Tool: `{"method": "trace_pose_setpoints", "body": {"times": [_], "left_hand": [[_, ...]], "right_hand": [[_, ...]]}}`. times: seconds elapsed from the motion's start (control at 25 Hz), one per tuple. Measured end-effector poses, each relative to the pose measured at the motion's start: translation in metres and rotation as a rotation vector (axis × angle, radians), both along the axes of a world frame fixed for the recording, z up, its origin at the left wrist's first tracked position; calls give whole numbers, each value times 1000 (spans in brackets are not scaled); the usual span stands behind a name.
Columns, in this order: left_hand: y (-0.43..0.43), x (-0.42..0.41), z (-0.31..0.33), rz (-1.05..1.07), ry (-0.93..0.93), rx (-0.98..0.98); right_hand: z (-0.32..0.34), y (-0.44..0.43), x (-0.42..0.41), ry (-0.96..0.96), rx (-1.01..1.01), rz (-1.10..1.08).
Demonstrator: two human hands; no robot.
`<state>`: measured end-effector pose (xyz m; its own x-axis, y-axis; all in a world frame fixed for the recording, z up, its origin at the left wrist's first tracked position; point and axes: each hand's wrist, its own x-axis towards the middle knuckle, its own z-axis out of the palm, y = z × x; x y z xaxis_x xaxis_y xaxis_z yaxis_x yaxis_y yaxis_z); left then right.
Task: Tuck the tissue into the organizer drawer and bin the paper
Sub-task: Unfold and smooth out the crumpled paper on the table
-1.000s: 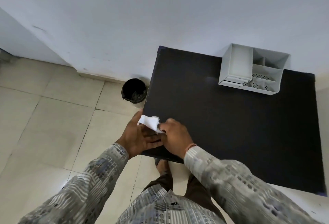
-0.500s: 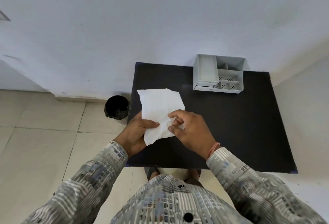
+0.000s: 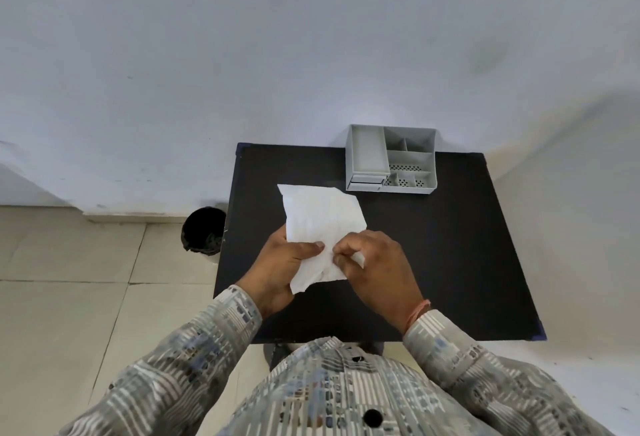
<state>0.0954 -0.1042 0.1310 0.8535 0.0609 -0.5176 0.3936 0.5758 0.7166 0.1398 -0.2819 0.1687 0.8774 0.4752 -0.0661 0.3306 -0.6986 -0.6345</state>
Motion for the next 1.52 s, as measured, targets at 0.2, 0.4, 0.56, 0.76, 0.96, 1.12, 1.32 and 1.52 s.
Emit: {"method": "trace_pose_setpoints", "body": {"times": [0.2, 0.4, 0.56, 0.76, 0.96, 1.12, 1.32, 1.52], "left_hand": [[-32, 15, 7, 45, 77, -35], [-56, 30, 25, 92, 74, -48], [-72, 39, 37, 136, 198, -96], [-93, 32, 48, 139, 103, -155], [-130, 16, 50, 93, -89, 340], [-145, 11, 56, 109, -98, 575], [-153, 7, 58, 154, -96, 563], [-167, 4, 55, 318, 56, 480]], "right_hand": [[21, -47, 24, 231, 168, 78], [34, -70, 42, 176, -37, 246], [41, -88, 49, 48, 148, 264], [42, -94, 67, 318, 414, 42], [29, -100, 69, 825, 558, -52], [15, -113, 75, 997, 646, -59], [10, -123, 84, 1087, 691, 19], [5, -116, 77, 992, 573, 49]]}}
